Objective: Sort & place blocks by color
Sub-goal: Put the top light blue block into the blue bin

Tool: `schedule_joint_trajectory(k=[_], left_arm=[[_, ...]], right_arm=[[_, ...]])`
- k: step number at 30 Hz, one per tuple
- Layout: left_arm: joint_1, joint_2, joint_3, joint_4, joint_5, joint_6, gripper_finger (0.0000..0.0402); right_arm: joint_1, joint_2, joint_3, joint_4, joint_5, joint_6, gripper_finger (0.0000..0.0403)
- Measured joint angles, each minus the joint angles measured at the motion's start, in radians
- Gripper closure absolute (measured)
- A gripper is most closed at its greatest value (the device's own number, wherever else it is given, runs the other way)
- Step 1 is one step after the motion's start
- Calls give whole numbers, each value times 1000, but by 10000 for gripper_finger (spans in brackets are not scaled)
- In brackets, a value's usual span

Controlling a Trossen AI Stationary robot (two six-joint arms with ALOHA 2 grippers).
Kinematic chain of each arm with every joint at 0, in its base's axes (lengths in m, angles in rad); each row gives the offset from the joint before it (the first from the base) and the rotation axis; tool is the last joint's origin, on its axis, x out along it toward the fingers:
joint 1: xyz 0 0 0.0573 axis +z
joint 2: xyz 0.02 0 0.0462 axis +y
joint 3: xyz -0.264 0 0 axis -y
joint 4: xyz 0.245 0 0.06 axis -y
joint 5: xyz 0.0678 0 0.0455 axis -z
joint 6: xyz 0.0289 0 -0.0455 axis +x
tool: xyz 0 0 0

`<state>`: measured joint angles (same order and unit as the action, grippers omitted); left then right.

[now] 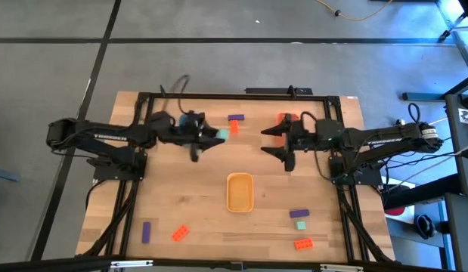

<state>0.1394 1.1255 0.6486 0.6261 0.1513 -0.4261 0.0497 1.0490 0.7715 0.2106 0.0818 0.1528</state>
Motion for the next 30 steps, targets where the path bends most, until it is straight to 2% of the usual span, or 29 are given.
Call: schedule_joint_trajectory(k=[4, 8, 11, 19, 24, 30], left_arm=[[2, -2, -39, 147, -12, -110, 283], [1, 22, -28, 148, -40, -122, 283], [2, 33, -11, 158, -72, -123, 283], [1, 44, -10, 149, -143, -211, 283], [-11, 62, -11, 149, -209, -263, 283], [-23, 64, -11, 153, -224, -328, 283]], right_arm=[[33, 95, 58, -106, 87, -163, 108], [58, 208, 151, -156, 200, -347, 108], [60, 268, 206, -157, 262, -398, 108], [52, 337, 290, -129, 268, -457, 108], [50, 341, 291, -69, 268, -523, 108], [50, 341, 291, -51, 254, -528, 108]])
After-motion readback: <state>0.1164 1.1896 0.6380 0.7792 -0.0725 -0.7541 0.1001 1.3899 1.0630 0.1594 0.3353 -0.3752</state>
